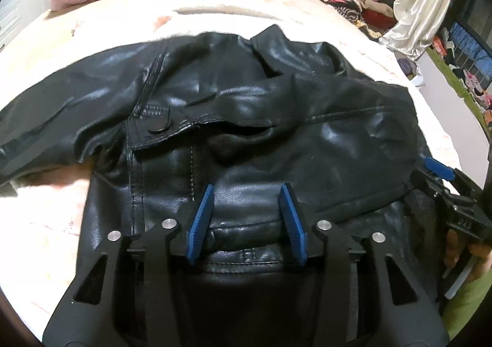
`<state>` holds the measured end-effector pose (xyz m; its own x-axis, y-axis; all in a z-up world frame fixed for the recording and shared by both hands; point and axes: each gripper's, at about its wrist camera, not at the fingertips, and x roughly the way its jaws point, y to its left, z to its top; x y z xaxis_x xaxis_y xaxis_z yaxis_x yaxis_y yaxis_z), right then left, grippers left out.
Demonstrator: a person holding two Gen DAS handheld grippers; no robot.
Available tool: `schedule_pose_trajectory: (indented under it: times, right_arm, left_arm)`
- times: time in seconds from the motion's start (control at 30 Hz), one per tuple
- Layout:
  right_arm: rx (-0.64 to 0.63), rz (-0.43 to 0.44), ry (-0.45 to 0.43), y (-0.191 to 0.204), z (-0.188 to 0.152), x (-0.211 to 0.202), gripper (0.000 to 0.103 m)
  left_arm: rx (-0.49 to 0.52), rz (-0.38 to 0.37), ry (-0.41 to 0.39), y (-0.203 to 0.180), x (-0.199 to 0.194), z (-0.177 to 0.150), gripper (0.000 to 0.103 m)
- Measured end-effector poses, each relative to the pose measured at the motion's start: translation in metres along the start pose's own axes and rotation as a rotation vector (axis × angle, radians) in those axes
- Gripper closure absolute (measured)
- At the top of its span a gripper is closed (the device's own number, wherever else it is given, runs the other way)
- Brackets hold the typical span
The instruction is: Fold large clothes
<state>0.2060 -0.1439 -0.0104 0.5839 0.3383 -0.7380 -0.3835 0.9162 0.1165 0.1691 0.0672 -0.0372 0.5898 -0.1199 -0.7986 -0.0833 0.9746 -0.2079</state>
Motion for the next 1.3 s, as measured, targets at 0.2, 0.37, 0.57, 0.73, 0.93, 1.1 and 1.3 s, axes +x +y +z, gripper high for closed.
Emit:
schedule_pose_trajectory:
  times: [0.2,0.37,0.57,0.73,0.93,1.1,1.3]
  right_arm:
    - [-0.015,0.01,-0.061,0.01,0.003,-0.019,0.006]
    - [-0.015,-0.001,-0.097,0.016,0.005,-0.03,0.005]
    - [-0.005,-0.009,-0.135,0.024,0.014,-0.047,0.005]
    - [0.001,-0.018,-0.16,0.04,0.02,-0.054,0.004]
    - [-0.002,0.012,-0.169,0.07,0.024,-0.052,0.004]
    - [-0.032,0.035,-0.168,0.097,0.032,-0.051,0.004]
    - [-0.057,0.047,-0.161,0.125,0.041,-0.045,0.004]
  left_arm:
    - [0.0,-0.002,-0.028,-0.004,-0.02,0.003,0.05]
    - [-0.015,0.03,-0.059,0.007,-0.035,0.004,0.031]
    - [-0.088,0.053,-0.111,0.036,-0.054,0.005,0.011]
    - [-0.149,0.068,-0.132,0.066,-0.064,0.002,0.01]
    - [-0.185,0.071,-0.163,0.086,-0.078,0.0,0.009]
    - [-0.208,0.097,-0.177,0.099,-0.087,-0.004,0.009]
    - [-0.256,0.134,-0.186,0.124,-0.095,-0.008,0.009]
